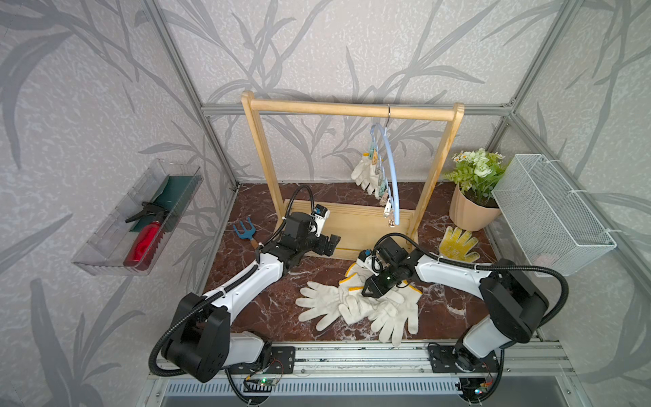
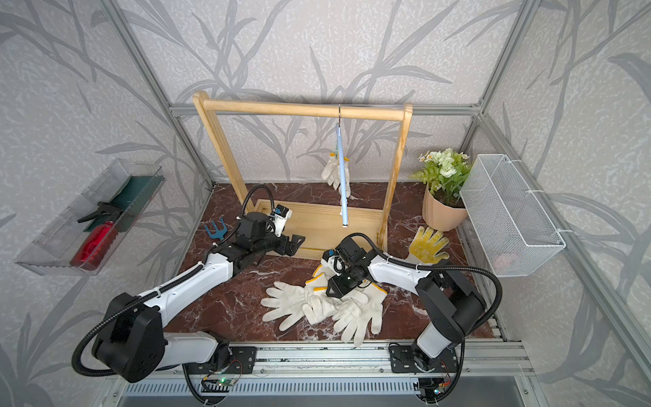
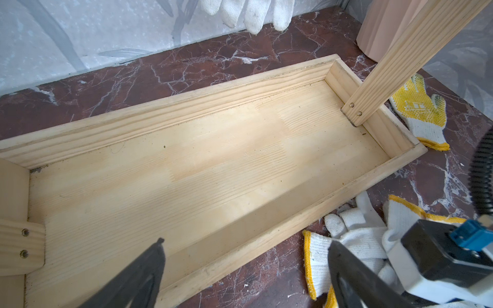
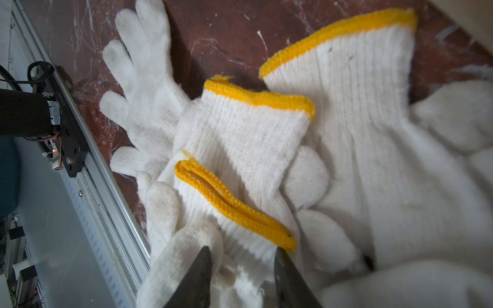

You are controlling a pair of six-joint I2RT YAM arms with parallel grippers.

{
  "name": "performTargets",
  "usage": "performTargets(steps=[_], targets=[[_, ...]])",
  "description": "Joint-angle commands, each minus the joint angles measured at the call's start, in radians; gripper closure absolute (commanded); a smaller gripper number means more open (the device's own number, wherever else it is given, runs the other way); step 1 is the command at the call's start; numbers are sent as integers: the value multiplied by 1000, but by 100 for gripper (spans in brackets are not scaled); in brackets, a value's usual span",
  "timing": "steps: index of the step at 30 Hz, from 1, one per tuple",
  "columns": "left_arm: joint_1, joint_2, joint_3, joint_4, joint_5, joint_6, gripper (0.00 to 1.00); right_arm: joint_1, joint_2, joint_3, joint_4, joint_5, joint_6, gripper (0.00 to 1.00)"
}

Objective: Clip the gloves onto a hanger to dry
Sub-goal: Pick up the glove from the center of the board.

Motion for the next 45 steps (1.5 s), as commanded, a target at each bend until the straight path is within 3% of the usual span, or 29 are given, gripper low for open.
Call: performTargets(steps=[1, 8, 12, 20, 30, 33, 42, 45], targets=[[-3, 2, 35, -6, 10, 18, 6, 3, 24, 43, 29, 23, 13, 63], [-3, 8, 39, -8, 10, 21, 6, -7, 25, 73, -3, 126, 17, 49], [-3, 16, 47, -10, 19, 19, 6, -5, 47, 97, -7, 120, 9, 49], [-3, 9, 45, -16, 18, 19, 6, 1, 37, 87, -1, 67, -4, 76], [-3, 29, 57, -16, 65, 22, 6, -35, -50, 70, -37, 66, -20, 95], [-3, 31, 60, -21, 158, 32, 6, -59, -85, 86, -56, 64, -42, 100], [-4, 63, 76, -35, 613, 55, 8, -146, -181, 97, 8, -7, -57, 100], [-5, 77, 75, -30, 717, 56, 8, -163, -214, 102, 38, -21, -65, 100]])
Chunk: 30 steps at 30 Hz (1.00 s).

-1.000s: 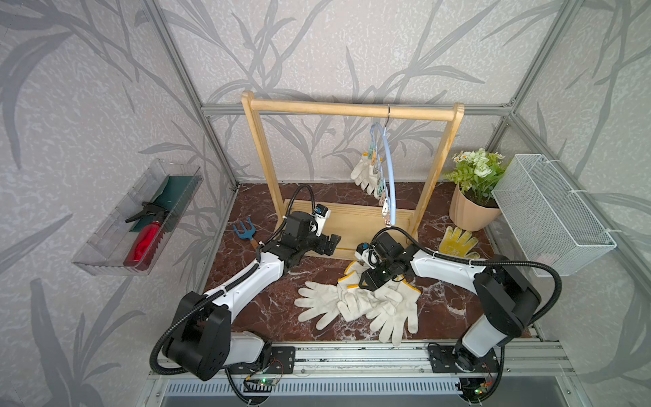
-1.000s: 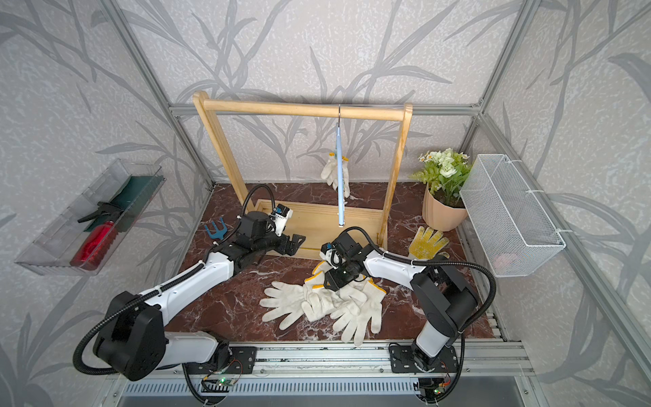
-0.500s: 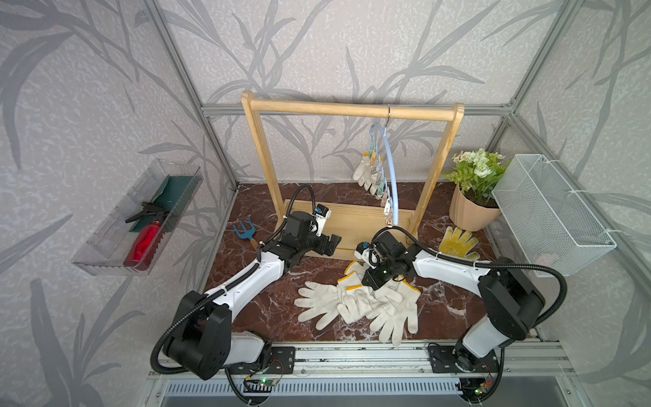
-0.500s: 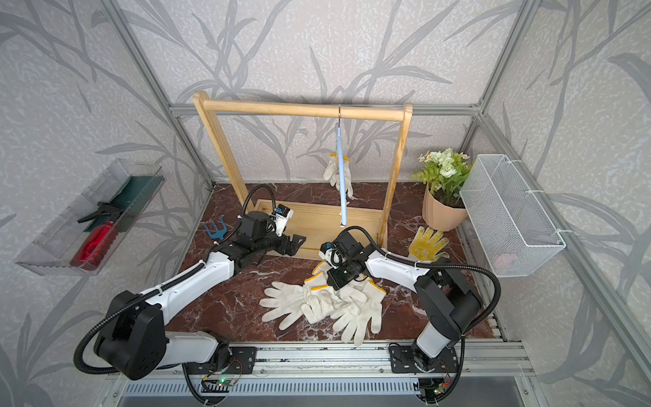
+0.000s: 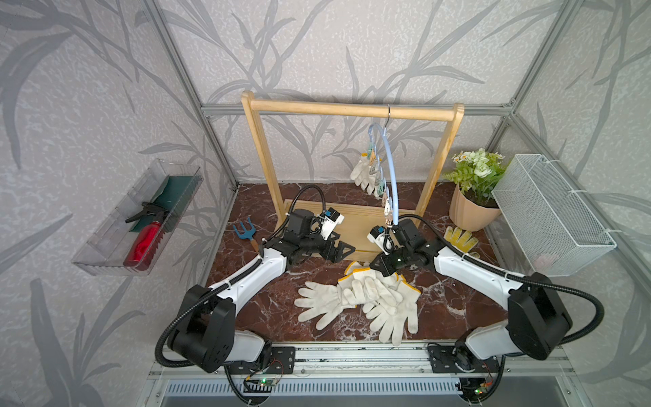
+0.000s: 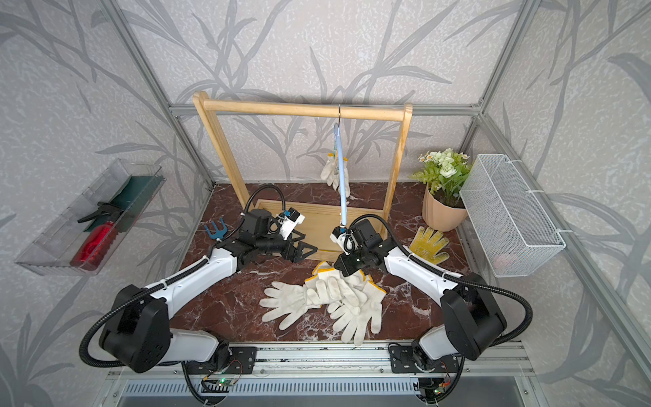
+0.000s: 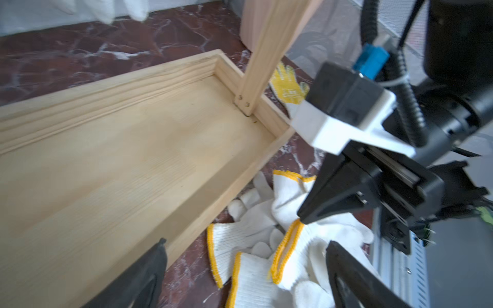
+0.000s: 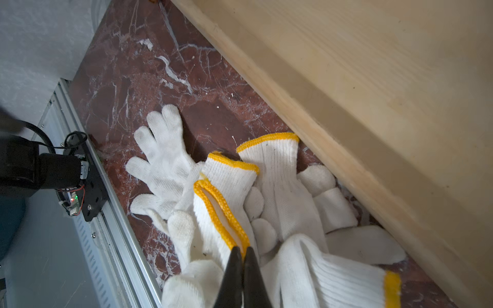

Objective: Clip the gloves onto a hanger to dry
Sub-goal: Pick up the glove from the center of the board.

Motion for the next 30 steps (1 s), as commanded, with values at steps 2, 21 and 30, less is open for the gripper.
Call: performTargets(steps=[2, 21, 30], targets=[[-9, 20, 25, -8, 215, 32, 8, -22, -68, 27, 74, -46, -23, 100], [-41, 98, 12, 22, 255, 55, 32, -50, -130, 41, 180, -97, -19, 100], [-43, 109, -6, 155, 253, -31, 72, -73, -149, 15, 235, -113, 24, 100]])
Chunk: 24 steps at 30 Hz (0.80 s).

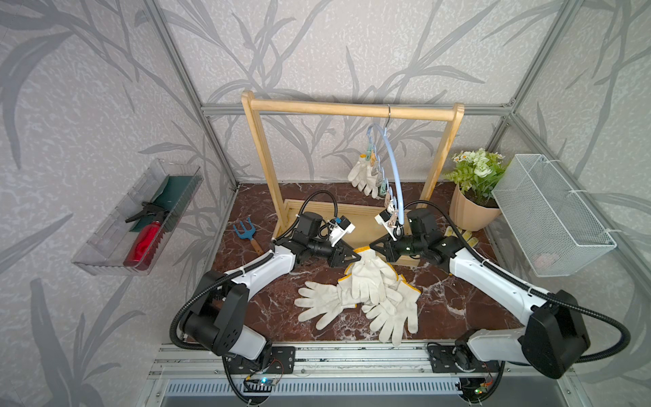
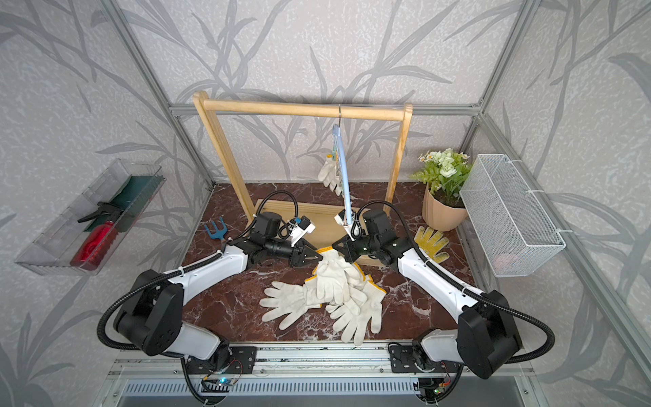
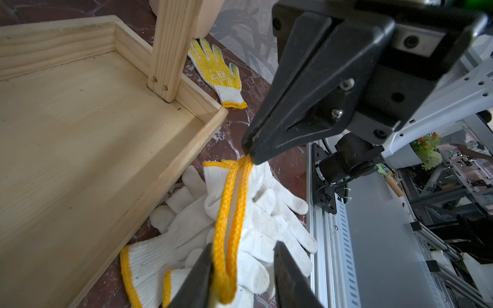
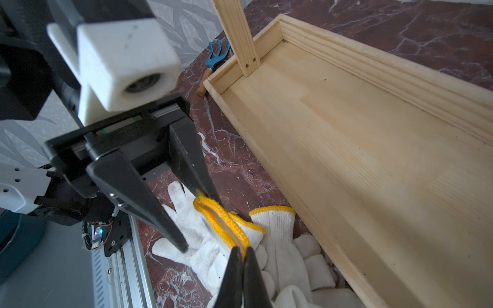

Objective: Clip the gloves onto a hanger to dry
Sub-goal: Pick up the glove from the center of the board.

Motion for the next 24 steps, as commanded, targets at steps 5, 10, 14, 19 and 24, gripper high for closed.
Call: performTargets(steps=[5, 10, 14, 19, 24], targets=[[-5, 22, -8, 163, 4, -86, 95, -17, -45, -9, 81, -36, 36, 100], [-7, 11, 0, 158, 27, -84, 100, -39, -42, -64, 143, -130, 25, 61], [-7, -11, 6, 130, 82, -60, 100, -58, -34, -138, 261, -252, 30, 42], [-7, -17, 22, 90, 122, -38, 100, -57, -28, -193, 426, -343, 79, 41], [-8, -14, 24, 87, 149, -38, 100, -59, -21, -188, 438, -361, 45, 42]])
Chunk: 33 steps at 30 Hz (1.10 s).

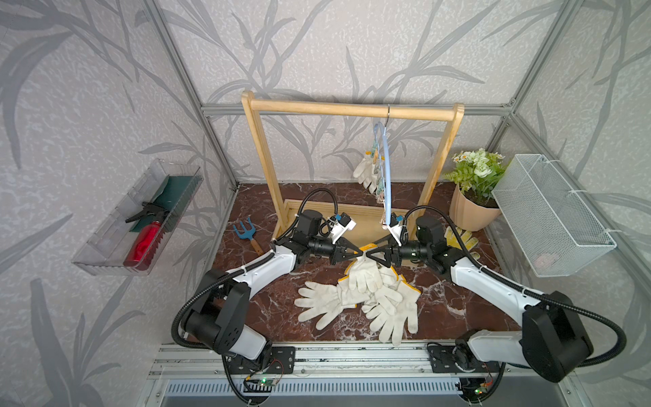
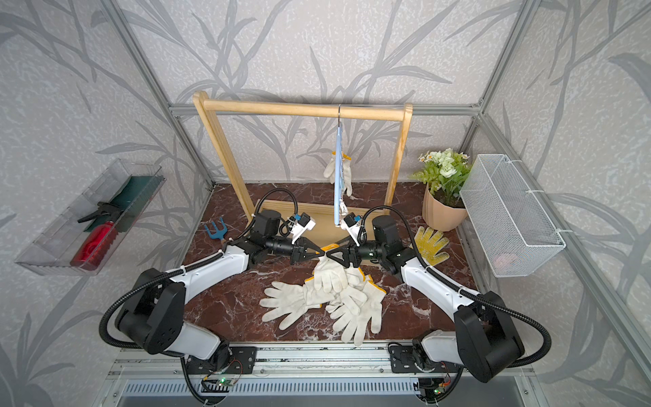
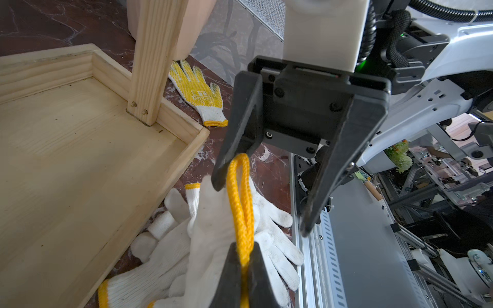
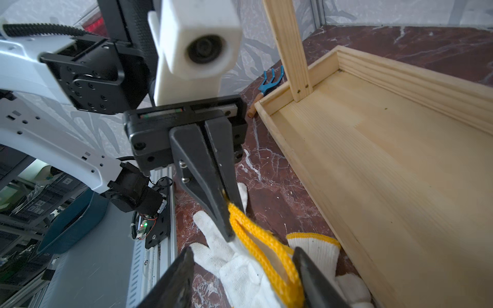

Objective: Clip the gloves onto a hanger to dry
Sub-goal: Pick up the glove from the center of the board.

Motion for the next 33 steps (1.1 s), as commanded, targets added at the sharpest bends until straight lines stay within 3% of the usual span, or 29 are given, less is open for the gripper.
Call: performTargets(steps=[1, 19, 25, 33], targets=[[-5, -22, 26, -10, 52, 25, 100, -5, 0, 6, 74, -62, -15, 43], [-7, -46, 28, -14, 33, 26, 100, -4, 9, -19, 55, -64, -55, 70], [-7, -48, 28, -14, 24, 27, 100, -5, 15, -23, 36, -46, -75, 74], [-7, -64, 27, -27, -4, 41, 100, -10, 18, -26, 51, -38, -66, 90]])
